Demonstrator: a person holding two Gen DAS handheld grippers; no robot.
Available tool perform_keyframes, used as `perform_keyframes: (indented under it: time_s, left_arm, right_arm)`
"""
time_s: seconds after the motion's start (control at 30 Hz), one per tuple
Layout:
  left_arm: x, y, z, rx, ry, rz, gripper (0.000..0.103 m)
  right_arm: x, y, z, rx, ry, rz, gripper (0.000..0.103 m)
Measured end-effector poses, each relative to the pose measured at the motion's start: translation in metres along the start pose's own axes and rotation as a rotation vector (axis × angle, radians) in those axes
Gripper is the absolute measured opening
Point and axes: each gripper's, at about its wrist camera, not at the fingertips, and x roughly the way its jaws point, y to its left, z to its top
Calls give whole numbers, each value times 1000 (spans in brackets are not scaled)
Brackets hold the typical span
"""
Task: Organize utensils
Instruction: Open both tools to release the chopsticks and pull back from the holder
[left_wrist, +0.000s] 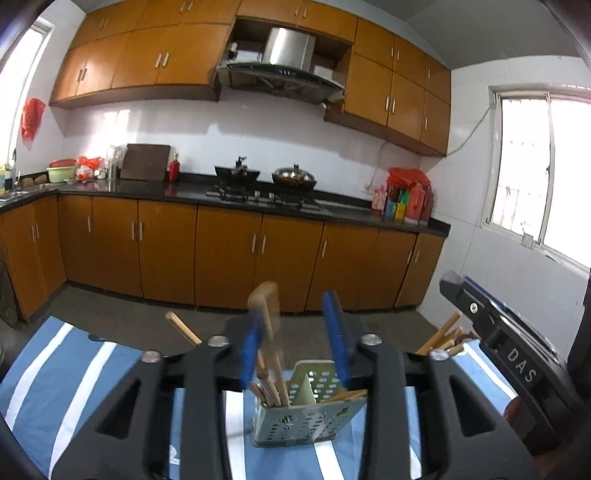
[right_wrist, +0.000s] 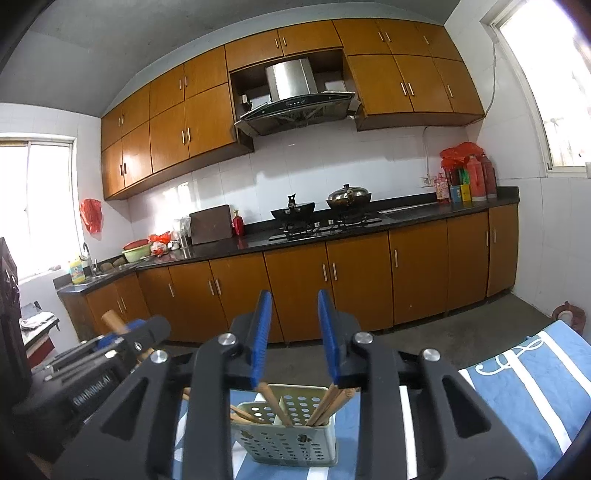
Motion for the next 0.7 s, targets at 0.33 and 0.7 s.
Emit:
perform_keyframes:
  time_s: [0.33, 0.7]
  left_arm:
    - [-51, 16, 13, -29, -70, 11, 38]
    - [-121, 34, -22, 31, -73, 87, 80]
  right_arm:
    - [-50, -1, 5, -8, -44, 1, 43]
    - [-128, 5, -26, -51, -51, -30, 84]
